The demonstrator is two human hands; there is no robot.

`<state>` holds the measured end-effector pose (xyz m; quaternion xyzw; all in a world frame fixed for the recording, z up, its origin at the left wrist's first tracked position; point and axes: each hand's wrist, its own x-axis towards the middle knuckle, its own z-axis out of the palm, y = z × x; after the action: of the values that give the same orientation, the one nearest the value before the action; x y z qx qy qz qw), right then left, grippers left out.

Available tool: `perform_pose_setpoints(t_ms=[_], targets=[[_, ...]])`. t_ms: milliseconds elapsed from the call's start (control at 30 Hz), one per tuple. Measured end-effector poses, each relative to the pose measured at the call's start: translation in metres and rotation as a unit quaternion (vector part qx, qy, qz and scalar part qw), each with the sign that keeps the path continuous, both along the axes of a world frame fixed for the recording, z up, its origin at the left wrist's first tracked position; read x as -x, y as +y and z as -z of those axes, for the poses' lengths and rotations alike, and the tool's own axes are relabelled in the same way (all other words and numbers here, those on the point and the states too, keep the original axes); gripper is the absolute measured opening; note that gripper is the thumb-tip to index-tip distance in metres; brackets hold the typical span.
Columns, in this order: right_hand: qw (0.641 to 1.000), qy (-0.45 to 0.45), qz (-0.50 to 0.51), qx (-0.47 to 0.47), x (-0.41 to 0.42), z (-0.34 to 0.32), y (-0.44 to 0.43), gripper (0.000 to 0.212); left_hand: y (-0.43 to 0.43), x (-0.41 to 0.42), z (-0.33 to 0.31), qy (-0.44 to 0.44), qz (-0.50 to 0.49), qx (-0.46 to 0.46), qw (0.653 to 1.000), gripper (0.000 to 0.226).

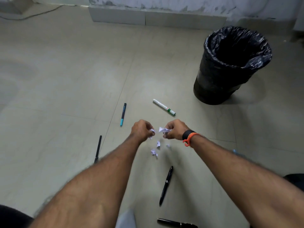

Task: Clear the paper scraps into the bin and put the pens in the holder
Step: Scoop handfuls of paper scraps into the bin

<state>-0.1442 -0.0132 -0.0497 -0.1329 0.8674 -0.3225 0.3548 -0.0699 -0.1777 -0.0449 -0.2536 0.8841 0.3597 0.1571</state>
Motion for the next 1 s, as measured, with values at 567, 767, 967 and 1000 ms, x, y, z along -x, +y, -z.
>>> perform_pose_setpoints(t_ms=[567,767,967,1000], targets=[[0.958,0.094,0.178,0.204,0.155,-0.217,0.079,0.007,0.080,0.190,-0.178,0.188,-0.069,-0.341,0.918,0.012],[0.936,0.098,0.303,0.151,0.221,-0.209,0.119,0.020,0.128,0.249,-0.217,0.201,0.015,-0.260,0.945,0.018],[0.909,0.164,0.353,0.147,0.218,-0.209,0.122,0.032,0.147,0.247,-0.224,0.210,0.025,-0.348,0.913,0.034],[0.897,0.183,0.372,0.155,0.219,-0.206,0.125,0.022,0.143,0.245,-0.221,0.207,0.025,-0.358,0.910,0.033]])
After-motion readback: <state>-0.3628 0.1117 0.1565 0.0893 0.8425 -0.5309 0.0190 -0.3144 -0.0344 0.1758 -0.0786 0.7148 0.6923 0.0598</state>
